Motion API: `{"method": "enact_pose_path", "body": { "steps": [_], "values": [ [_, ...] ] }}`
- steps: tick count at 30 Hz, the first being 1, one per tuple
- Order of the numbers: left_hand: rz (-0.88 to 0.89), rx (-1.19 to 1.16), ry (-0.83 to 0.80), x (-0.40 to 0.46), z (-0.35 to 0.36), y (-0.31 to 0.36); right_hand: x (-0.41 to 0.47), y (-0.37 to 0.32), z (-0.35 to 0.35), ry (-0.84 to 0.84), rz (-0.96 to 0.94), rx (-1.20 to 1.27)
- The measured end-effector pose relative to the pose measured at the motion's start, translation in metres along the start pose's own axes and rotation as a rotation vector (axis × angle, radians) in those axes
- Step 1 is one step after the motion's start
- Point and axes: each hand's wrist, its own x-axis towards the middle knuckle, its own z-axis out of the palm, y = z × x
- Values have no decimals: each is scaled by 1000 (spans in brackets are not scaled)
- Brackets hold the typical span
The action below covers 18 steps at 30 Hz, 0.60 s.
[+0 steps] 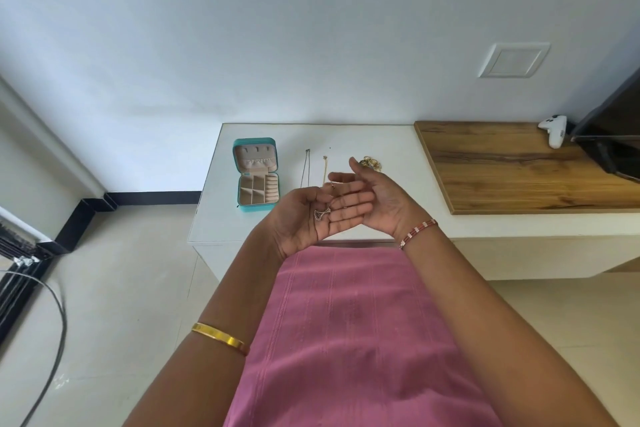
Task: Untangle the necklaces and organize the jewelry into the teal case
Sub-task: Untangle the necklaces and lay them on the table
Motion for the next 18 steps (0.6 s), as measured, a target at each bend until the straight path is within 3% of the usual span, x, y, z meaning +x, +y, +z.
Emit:
{"method": "enact_pose_path", "body": {
  "steps": [7,18],
  "values": [
    [6,141,43,1,-4,-10,-3,-10,-6,112,-159,44],
    [123,140,161,3,-19,-14,-4,-31,-14,163,-267,190]
  ]
}}
